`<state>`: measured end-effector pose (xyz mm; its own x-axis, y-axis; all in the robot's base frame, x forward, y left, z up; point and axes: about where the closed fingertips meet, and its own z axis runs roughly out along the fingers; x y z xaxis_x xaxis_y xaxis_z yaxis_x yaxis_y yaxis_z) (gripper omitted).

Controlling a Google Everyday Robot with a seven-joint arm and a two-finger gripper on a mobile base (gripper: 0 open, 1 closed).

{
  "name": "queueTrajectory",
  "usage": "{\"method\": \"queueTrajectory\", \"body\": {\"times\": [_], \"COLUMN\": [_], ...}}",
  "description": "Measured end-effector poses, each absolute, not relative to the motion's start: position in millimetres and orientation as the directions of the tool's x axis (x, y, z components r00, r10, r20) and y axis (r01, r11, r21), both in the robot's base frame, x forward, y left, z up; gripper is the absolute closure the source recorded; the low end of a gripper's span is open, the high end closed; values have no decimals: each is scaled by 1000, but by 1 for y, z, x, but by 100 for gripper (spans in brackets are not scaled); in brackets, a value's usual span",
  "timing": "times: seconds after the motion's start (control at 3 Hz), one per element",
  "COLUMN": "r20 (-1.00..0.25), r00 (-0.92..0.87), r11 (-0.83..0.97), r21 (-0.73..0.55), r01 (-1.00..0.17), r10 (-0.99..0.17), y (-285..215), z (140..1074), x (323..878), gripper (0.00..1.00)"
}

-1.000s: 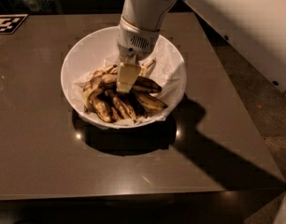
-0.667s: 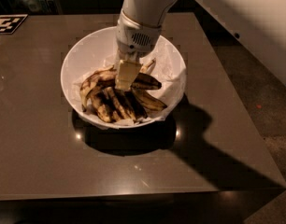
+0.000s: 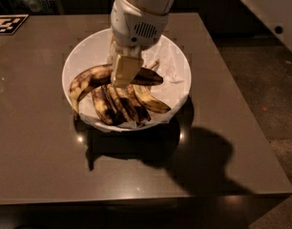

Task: Pick banana from white bowl

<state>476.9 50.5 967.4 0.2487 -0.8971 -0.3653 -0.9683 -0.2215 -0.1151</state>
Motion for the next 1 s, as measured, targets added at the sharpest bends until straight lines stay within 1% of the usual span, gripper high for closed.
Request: {"method": "queueTrajectory", "body": {"times": [0.67, 1.0], "r20": [-380, -380], "r00": [349, 353], "r11": [-295, -297], "r21": [-193, -198], "r01": [-936, -934], "r10": [-857, -855], "y": [50, 50], "z": [995, 996], "x": [442, 441], "gripper": [100, 100]}}
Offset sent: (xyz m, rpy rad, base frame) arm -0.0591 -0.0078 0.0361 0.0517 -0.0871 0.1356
